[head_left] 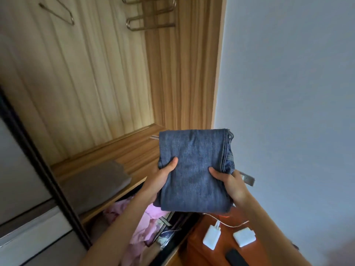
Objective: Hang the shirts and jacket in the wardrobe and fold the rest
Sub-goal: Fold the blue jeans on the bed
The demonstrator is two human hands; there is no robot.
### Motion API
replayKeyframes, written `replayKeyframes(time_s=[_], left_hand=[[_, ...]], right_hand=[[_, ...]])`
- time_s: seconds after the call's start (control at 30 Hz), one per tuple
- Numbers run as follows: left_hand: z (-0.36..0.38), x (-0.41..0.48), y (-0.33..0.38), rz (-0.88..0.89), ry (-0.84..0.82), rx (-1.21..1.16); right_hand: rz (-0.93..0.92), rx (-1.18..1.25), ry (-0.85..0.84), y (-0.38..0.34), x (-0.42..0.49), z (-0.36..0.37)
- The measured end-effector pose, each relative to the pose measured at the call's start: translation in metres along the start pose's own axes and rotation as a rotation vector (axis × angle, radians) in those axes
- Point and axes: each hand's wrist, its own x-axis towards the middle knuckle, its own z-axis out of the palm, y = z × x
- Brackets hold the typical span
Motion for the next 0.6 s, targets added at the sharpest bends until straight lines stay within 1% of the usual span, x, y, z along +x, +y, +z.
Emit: replayKeyframes(time_s=[0.13, 0.3, 0.43, 0.5, 0.6], left_hand=[[-0.066, 0.008, 0.0, 0.015, 0.239, 0.121], [-0.139, 0.013, 0.0, 0.077, 0.436, 0.244], [-0.176, 0.03, 0.003, 0.181, 0.632, 0.313], [-0.189, 0.043, 0.007, 0.229, 0.757, 0.367], [-0.21, 0.067, 0.005, 0.205, 0.897, 0.428]], right_hand=[[0.068, -0.011, -0.108, 0.024, 0.034, 0.065], [0.054, -0.077, -0.275, 0.045, 0.071, 0.143], [0.009, -0.144, -0.338, 0.06, 0.113, 0.204], [-0.021, -0.192, -0.373, 0.067, 0.135, 0.233], [-0.033, -0.217, -0.457, 0.081, 0.166, 0.274]])
